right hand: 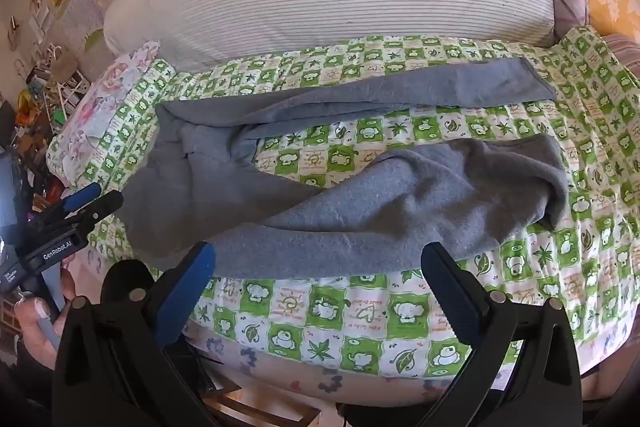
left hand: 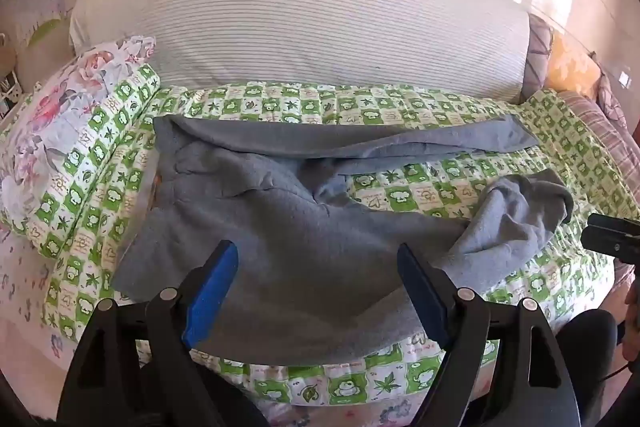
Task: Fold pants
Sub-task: 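Move both grippers toward the grey sweatpants legs on the bed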
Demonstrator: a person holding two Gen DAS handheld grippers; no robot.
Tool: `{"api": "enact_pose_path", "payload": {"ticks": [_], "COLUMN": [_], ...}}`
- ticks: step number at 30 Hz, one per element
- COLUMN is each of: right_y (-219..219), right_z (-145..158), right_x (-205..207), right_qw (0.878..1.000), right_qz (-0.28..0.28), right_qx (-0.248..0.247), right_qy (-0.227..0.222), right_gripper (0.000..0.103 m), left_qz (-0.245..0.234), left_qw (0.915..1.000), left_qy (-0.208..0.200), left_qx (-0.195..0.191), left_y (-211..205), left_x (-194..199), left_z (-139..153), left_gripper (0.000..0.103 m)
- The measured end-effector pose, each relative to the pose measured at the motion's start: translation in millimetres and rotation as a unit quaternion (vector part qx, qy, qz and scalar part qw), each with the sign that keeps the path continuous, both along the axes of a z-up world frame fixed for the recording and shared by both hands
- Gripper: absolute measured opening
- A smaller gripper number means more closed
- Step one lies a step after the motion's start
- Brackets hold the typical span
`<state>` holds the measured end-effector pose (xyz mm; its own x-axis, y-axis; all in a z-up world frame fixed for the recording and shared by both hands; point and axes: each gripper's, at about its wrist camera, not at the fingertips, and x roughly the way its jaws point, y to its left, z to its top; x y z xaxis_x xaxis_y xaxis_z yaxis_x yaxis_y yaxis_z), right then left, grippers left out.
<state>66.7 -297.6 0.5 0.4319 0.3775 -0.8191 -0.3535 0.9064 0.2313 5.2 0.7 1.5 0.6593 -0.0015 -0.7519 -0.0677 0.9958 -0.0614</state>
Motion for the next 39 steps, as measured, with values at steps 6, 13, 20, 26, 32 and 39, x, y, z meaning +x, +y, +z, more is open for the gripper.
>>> {"api": "enact_pose_path", "payload": {"ticks": [6,13,20,26,32,39], "right_y": [-6.5,-24.7,-30.3,-37.9,-57.8,-98.6], "right_z": [-4.2,0.0,-1.8,-5.3,-13.3,-27.8], "right_x": [2.5,7.9,9.3,10.4,11.2,11.4], "right_qw": [1.0,1.0,0.999,0.999,0.998,0.992], "right_qz": [-0.008,-0.012,-0.027,-0.035,-0.061,-0.115], "right_qx": [0.023,0.018,0.015,0.016,0.017,0.026], "right_qy": [0.01,0.009,0.012,0.015,0.022,0.037], "right_gripper": [0.103,0.103,0.103,0.103,0.103,0.103], "left_qz": [0.013,0.011,0.003,-0.005,-0.03,-0.084], "left_qw": [0.9997,0.9997,0.9998,0.9998,0.9994,0.9958], "left_qy": [-0.013,-0.006,-0.002,0.005,0.016,0.034], "left_qx": [0.013,0.021,0.017,0.019,0.013,0.013], "left_y": [3.5,-4.2,-8.6,-14.3,-29.3,-60.5], "left_x": [-6.9,-5.2,-3.7,0.0,3.8,10.0], "left_z": [-0.5,-1.7,-3.7,-6.0,-13.2,-23.6], "left_gripper": [0.082,0.082,0.082,0.082,0.082,0.082]}}
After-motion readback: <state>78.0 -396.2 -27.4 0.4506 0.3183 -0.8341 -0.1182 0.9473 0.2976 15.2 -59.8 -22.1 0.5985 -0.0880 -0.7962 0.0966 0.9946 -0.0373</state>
